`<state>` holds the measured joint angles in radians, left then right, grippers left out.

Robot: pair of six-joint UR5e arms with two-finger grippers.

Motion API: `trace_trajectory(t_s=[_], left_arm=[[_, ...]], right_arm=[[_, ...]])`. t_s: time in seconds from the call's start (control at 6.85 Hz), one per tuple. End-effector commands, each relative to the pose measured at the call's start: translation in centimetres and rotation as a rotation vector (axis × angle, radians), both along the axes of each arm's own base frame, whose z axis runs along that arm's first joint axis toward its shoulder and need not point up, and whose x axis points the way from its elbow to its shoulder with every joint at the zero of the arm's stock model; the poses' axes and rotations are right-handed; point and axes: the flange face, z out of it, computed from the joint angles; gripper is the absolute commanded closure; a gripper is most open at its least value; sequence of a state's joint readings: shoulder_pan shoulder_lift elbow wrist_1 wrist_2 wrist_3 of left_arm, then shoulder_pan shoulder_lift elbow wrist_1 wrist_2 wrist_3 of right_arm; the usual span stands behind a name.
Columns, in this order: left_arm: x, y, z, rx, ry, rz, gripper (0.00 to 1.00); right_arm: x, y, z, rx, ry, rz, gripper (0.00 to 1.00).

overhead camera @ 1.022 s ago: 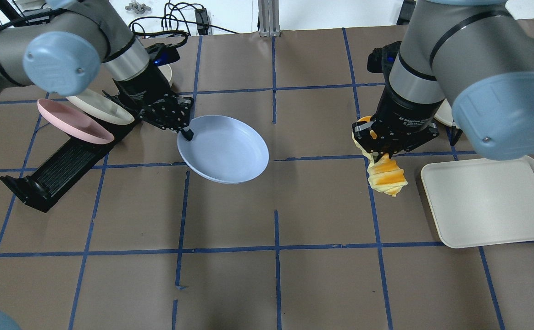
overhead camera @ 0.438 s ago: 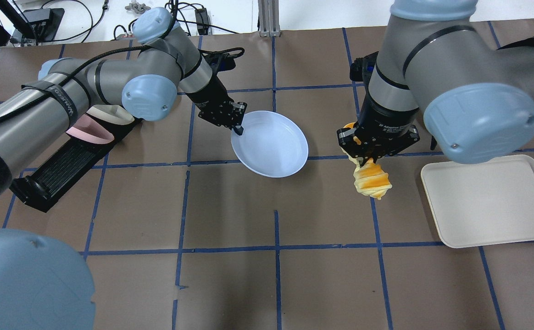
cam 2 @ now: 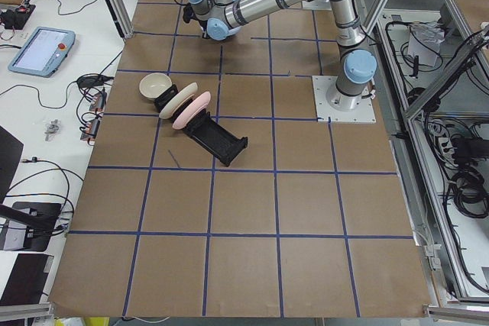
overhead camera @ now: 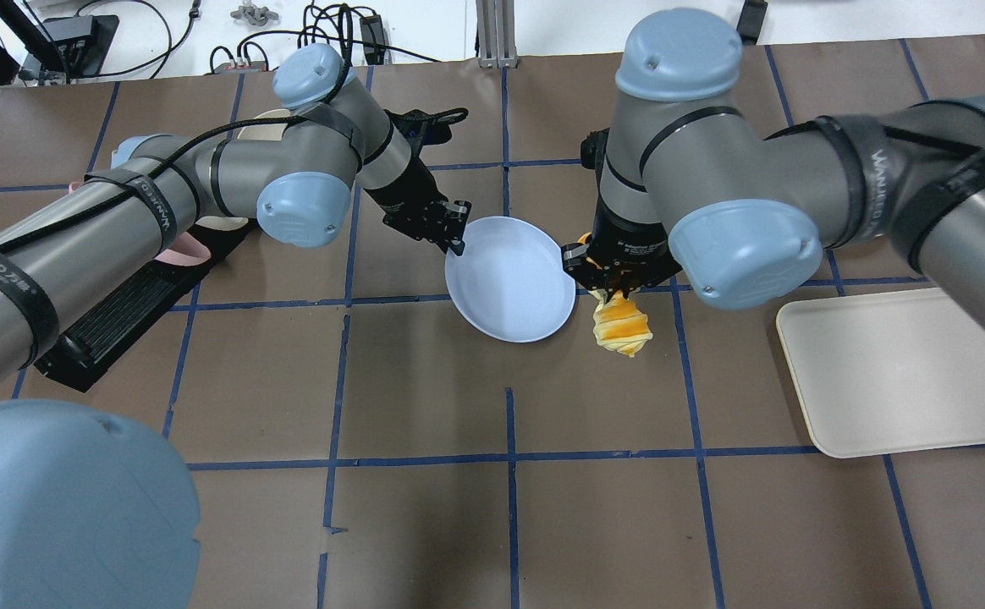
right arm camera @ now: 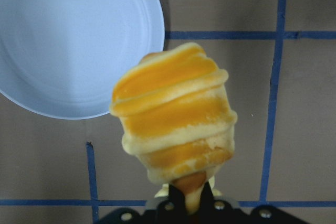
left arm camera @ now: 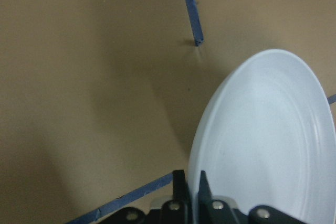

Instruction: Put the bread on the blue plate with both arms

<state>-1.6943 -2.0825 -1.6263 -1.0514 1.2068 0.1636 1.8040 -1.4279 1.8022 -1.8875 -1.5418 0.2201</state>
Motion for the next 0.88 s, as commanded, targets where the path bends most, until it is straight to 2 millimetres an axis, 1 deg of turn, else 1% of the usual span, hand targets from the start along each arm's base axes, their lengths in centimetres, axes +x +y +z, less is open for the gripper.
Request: trace_trajectory(t_s=[0.0, 0.15, 0.29, 0.44, 0.58, 0.73], left_arm=[[0.2, -0.6, 0.6, -0.032, 0.000, 0.029, 0.06], [1.3, -0.7, 3.3, -0.066, -0.010, 0.044, 0.00], [5.1, -0.3, 7.3, -0.084, -0.083, 0.092, 0.00], [8.5, 1.4, 11.8, -0.041, -0.156, 0.132, 0.00], [10.4, 3.0, 15.6, -0.041, -0.262, 0.142, 0.00], [11.2, 4.4, 18.9, -0.049, -0.383, 0.129, 0.00]], right_arm=[[1.3, -1.1, -5.5, -0.062, -0.015, -0.001, 0.95], [2.2, -1.4, -6.1, -0.081, -0.018, -0.040, 0.95], [3.9, -1.9, -7.3, -0.105, -0.025, -0.030, 0.95], [4.9, -2.6, -8.4, -0.108, -0.029, -0.045, 0.95], [5.8, -4.6, -9.0, -0.128, -0.036, -0.068, 0.95], [8.1, -5.6, -9.1, -0.143, -0.030, -0.063, 0.95]])
